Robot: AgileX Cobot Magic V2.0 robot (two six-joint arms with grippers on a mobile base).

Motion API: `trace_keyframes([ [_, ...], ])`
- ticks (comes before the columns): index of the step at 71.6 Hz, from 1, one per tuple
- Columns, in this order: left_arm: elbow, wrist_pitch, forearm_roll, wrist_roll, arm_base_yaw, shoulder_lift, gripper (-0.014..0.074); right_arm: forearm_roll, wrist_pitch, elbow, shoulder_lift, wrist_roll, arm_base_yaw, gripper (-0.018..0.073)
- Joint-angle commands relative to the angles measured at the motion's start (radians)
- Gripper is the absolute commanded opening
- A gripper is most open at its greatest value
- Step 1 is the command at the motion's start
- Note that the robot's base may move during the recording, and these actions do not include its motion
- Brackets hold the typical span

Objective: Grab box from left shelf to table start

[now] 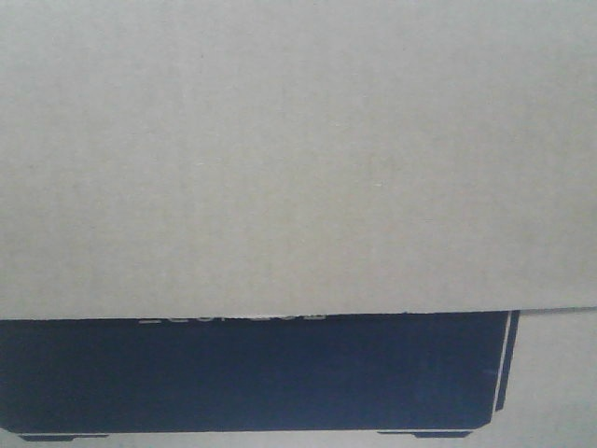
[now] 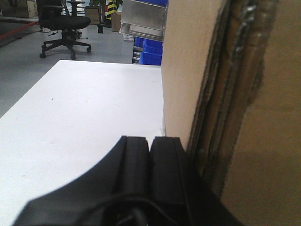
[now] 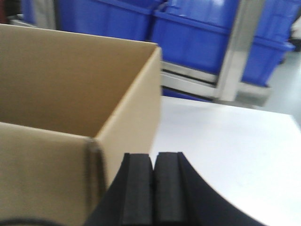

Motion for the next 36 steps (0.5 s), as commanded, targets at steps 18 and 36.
trace_keyframes([
  [18, -0.001, -0.099, -0.007, 0.000, 0.001, -0.008, -0.0097, -0.071, -0.425, 0.287, -0.007, -0.001, -0.075, 0.0068],
  [36, -0.001, -0.099, -0.007, 0.000, 0.001, -0.008, -0.0097, -0.045, -0.570, 0.415, -0.007, 0.084, -0.075, 0.0068],
])
